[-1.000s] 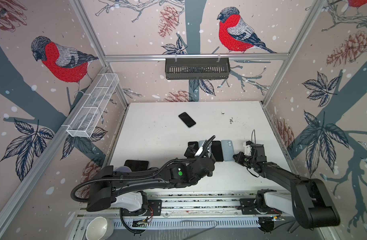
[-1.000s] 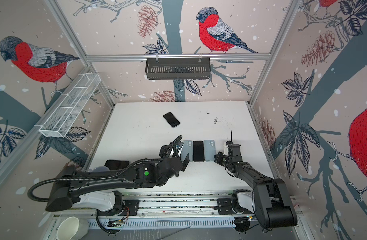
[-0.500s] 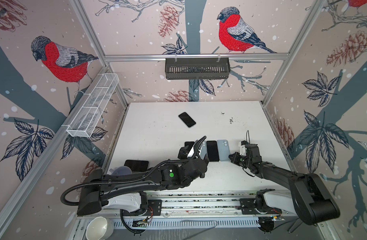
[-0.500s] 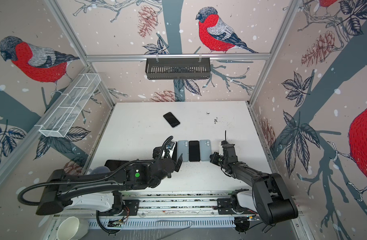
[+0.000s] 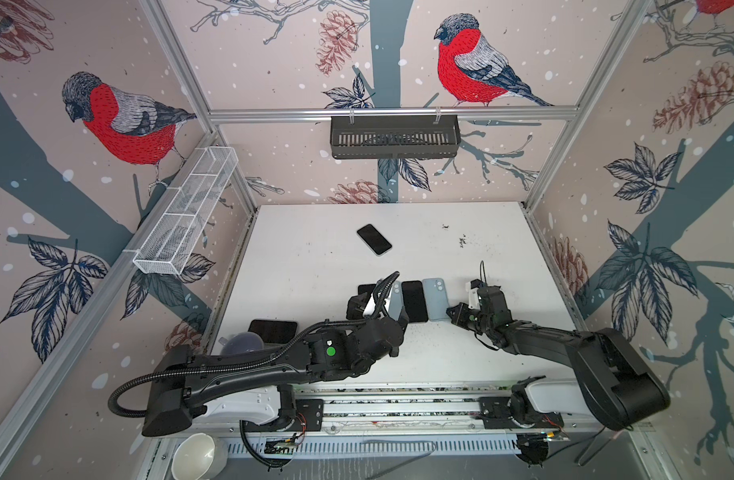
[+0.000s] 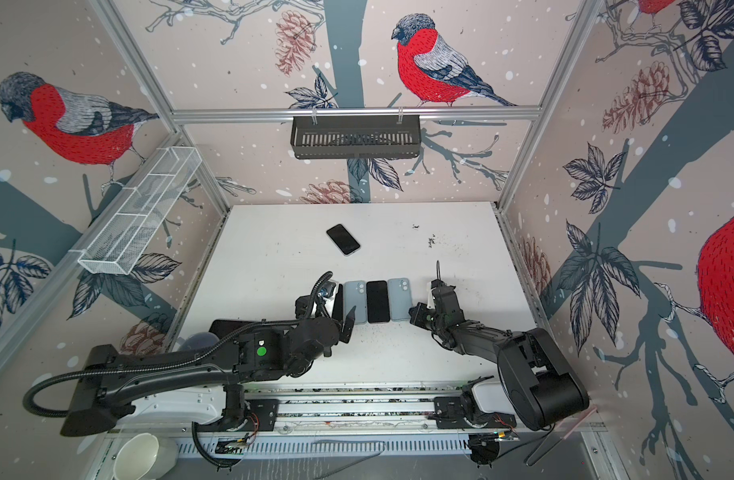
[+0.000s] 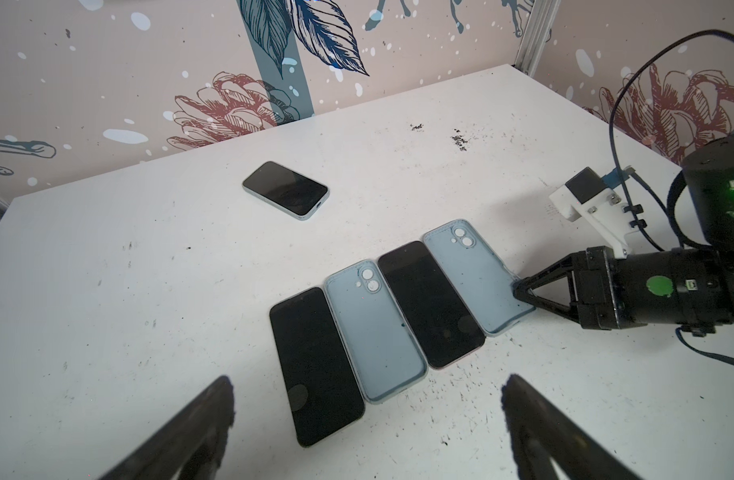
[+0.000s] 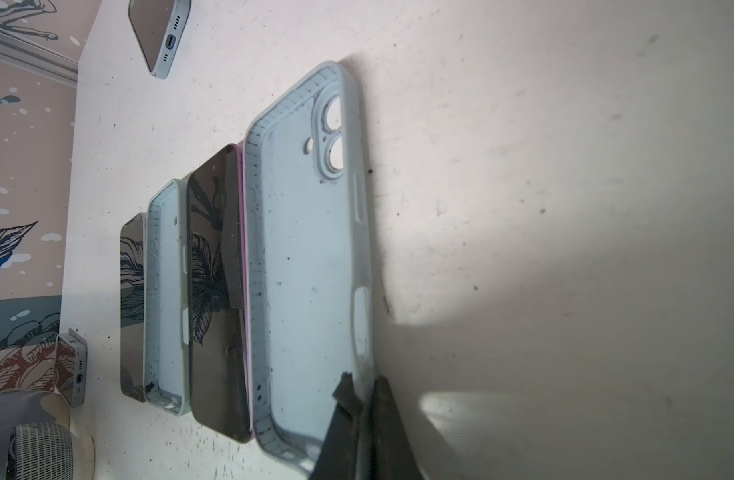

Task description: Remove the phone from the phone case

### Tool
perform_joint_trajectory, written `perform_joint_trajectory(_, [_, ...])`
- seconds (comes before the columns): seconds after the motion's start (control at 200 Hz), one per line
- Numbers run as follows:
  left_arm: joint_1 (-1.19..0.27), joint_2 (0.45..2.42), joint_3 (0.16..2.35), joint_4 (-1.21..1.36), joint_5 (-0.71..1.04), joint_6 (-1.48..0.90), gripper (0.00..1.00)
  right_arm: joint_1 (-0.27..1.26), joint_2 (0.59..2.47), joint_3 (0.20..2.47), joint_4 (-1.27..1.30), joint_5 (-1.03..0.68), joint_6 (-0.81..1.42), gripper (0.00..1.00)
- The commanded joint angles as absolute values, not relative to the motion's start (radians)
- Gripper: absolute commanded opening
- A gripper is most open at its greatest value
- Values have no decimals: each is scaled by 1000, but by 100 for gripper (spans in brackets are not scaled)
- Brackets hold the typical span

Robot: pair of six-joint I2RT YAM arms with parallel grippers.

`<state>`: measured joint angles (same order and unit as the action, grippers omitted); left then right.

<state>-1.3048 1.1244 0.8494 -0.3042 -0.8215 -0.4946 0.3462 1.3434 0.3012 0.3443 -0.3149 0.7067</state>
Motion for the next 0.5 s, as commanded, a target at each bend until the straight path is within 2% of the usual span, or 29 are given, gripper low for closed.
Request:
perform_joint_trajectory(0.0, [-1303, 1115, 847, -332, -847, -532, 99, 355, 1336, 308, 286, -288, 706, 32])
perform_joint_trajectory(0.045, [-1302, 1114, 848, -337, -845, -533, 99, 358, 1330, 311, 270, -282, 701, 42])
perform_joint_trajectory(0.115, [-1304, 1112, 851, -342, -845, -538, 99, 358, 1323, 314, 254, -280, 697, 50])
perform_joint_trajectory(0.325, [-1302, 1104, 857, -370, -844, -556, 99, 358, 1273, 317, 196, -288, 681, 63])
perform_joint_trajectory(0.425, [-1302, 1098, 865, -391, -852, -567, 99, 359, 1200, 314, 163, -285, 659, 77])
perform_joint_trajectory(0.495, [-1300, 1089, 866, -402, -851, -575, 99, 359, 1129, 308, 139, -279, 643, 82])
